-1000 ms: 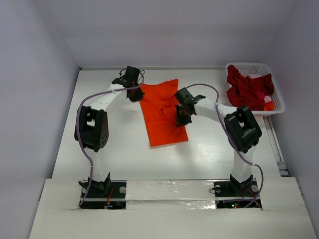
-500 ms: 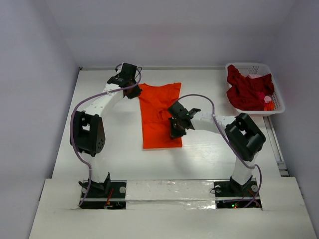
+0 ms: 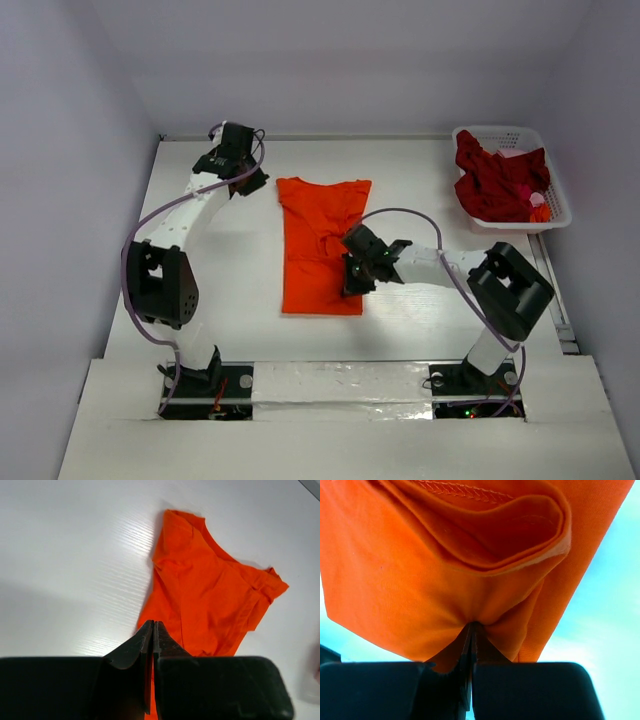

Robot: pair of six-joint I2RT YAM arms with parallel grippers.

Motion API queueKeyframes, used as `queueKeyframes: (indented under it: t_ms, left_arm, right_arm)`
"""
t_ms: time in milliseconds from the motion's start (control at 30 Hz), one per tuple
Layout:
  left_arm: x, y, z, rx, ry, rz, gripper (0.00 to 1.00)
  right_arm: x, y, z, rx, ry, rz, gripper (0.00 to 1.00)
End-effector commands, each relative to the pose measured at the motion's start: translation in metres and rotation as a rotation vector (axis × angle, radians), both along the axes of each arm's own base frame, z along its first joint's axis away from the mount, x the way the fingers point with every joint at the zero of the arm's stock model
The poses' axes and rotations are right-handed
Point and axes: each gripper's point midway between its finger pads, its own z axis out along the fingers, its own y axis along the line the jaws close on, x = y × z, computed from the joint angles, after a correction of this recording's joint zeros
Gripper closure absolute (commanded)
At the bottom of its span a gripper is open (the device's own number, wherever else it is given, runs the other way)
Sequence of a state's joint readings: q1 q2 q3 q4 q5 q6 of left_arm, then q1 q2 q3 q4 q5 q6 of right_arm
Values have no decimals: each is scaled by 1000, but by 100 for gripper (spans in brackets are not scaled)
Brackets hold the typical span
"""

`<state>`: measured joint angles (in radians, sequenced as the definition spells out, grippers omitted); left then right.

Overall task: Fold and stack the t-shirts
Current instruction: Fold the folded rectangular tshirt in 1/3 of the way, then grab one side of the 2/3 rectangular tshirt with both arms

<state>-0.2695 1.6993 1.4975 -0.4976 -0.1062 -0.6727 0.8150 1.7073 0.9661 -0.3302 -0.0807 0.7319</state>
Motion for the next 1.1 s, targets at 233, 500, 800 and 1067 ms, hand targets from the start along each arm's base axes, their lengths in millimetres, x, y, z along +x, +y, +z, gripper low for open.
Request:
queueKeyframes:
  t_ms: [233,500,800,1067]
  left_arm:
    - [-12,22,18,19,-37,23,100]
    - [-18,31,14,18,-33,39,100]
    - [-16,33,13,14,-35,39,100]
    - [-11,35,9,21,-25,37,100]
  right_arm:
    - [-62,-29,-25,-110,110,35,100]
    - [-97,-37,-36,-101,157,20,100]
    - [-105,-63,-35,-154,138,-31,100]
    - [-96,-74,-20,-184,77,-89,100]
